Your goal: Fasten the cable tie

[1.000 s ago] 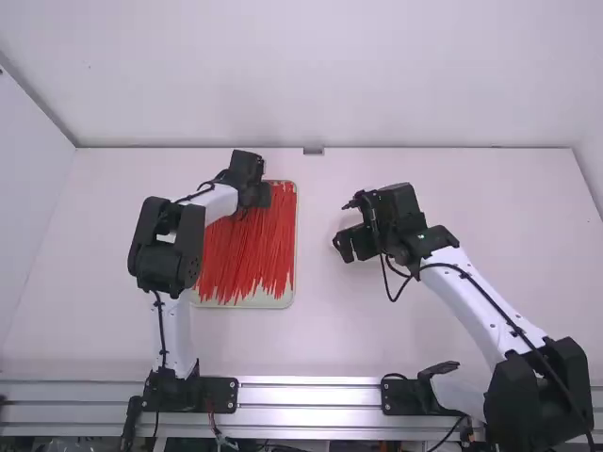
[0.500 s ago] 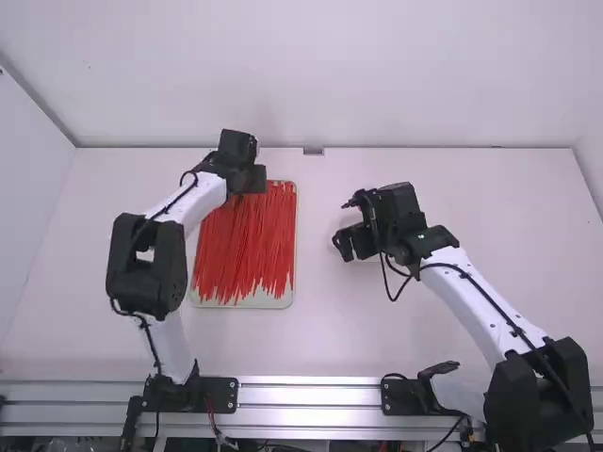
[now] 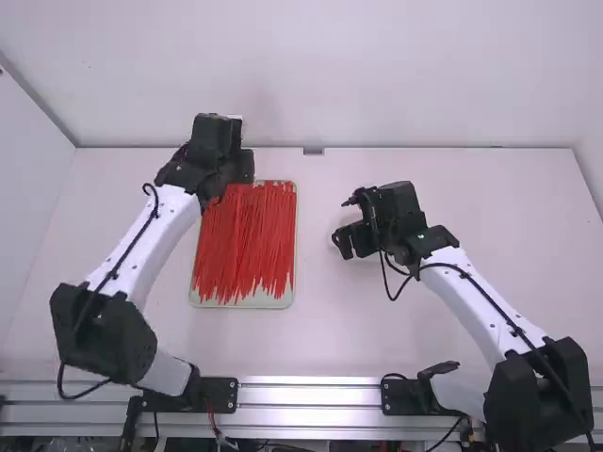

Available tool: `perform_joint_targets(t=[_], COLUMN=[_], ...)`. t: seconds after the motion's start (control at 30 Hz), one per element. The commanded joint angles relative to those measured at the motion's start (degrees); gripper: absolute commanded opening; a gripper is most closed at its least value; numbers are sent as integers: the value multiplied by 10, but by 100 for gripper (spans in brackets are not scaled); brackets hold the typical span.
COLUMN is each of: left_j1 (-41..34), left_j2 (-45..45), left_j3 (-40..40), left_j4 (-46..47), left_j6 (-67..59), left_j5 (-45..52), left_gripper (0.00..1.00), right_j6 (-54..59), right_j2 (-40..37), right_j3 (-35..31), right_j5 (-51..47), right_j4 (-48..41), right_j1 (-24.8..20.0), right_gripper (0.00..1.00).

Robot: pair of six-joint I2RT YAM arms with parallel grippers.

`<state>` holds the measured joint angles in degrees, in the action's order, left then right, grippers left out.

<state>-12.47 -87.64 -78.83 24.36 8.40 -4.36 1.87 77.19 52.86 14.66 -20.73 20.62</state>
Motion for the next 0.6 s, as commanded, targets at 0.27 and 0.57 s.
perform_joint_targets(t=[0.27, 0.57], left_j1=[-43, -34], left_j2=[186, 268], left_j3=[206, 346], left_j4=[-120, -239], left_j6=[0, -5], left_j5=[-56, 7], left_gripper=[2, 2], right_j6=[-1, 2], right_j2=[3, 3], right_j3=[18, 18], right_j5=[6, 79], right_j4=[4, 33], right_j1=[0, 0], right_gripper=[98, 98])
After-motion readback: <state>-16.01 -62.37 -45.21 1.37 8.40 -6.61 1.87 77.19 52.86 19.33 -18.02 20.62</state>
